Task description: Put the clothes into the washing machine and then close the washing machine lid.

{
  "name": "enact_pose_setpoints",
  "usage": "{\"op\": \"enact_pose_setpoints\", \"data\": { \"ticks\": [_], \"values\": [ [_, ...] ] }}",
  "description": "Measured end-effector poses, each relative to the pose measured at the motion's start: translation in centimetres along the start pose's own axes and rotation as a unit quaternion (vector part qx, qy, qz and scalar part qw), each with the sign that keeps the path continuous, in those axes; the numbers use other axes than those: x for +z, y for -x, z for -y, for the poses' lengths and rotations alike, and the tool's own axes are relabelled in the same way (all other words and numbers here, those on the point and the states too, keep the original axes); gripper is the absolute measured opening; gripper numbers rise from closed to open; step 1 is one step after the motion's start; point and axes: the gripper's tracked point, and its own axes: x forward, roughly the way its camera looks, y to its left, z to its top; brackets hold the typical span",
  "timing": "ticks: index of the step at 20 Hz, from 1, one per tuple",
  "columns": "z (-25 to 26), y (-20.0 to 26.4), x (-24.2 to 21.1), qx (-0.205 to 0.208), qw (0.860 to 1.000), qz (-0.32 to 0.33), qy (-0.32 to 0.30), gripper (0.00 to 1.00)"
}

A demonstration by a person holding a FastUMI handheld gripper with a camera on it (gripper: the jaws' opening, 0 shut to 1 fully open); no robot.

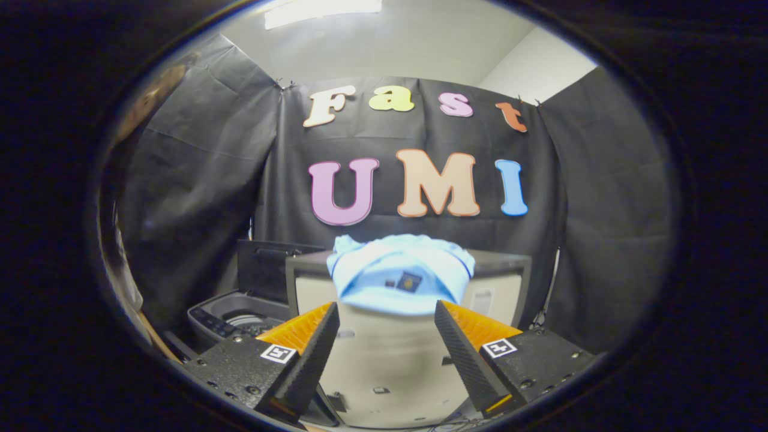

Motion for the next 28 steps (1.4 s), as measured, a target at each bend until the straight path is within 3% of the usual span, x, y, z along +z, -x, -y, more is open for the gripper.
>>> {"op": "enact_pose_setpoints", "data": {
  "ticks": [5, 9, 12, 15, 18, 22, 26, 28],
  "values": [
    [-0.7, -8.2, 3.8, 0.013, 0.999, -0.040, 0.003, 0.97],
    [2.6, -14.4, 1.1, -0.045, 0.990, -0.134, 0.013, 0.97],
    [4.0, -17.9, -0.8, -0.067, 0.982, -0.169, -0.039, 0.97],
    [5.2, -19.0, -3.6, -0.080, 0.972, -0.219, -0.041, 0.97],
    [5.3, -19.2, -3.4, -0.092, 0.970, -0.227, -0.005, 0.94],
    [4.8, -19.5, -3.5, -0.087, 0.969, -0.231, -0.006, 0.96],
    [3.8, -19.7, -3.4, -0.102, 0.963, -0.248, -0.014, 0.57],
    [3.4, -19.5, -3.2, -0.130, 0.958, -0.256, -0.022, 0.38]
  ]
}}
